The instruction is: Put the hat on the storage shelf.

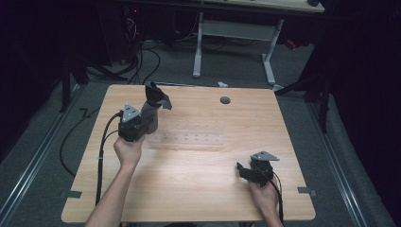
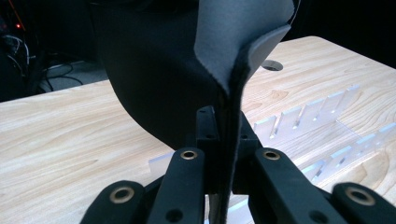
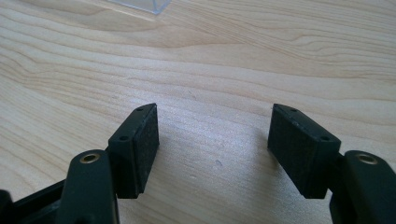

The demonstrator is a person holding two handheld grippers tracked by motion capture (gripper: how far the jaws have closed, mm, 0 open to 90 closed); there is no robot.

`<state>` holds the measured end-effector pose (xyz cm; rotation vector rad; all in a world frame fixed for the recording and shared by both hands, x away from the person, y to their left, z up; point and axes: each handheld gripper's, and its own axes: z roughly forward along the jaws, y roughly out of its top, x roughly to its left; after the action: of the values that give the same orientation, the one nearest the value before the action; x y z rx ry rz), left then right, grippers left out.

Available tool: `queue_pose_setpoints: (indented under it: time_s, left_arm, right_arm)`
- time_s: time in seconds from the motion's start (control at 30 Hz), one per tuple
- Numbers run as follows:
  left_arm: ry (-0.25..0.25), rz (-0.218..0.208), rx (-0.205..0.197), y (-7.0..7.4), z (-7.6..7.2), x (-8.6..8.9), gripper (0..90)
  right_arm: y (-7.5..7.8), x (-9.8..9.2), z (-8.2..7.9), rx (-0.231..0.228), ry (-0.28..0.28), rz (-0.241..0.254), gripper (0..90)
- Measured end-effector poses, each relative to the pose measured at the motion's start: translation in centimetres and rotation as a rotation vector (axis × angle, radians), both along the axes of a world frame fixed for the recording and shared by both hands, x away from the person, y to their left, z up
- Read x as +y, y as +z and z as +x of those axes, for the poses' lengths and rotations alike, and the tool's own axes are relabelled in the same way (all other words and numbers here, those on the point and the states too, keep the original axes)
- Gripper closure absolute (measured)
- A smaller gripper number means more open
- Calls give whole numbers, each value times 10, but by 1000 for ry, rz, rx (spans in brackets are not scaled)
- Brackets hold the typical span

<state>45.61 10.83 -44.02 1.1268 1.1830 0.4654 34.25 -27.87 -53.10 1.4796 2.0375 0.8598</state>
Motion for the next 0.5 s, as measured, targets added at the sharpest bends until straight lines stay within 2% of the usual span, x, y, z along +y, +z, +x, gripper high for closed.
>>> queue_pose_setpoints:
  time_s: [0.2,0.43,0.5]
  left_arm:
    - [3,19,16,1,3,-2,857]
    - [15,13,30,2,4,-6,857]
    - [11,30,36,3,5,-7,857]
  right_arm:
    - [0,0,0,0,0,0,340]
    - [0,0,0,0,0,0,340]
    - [0,0,0,0,0,0,339]
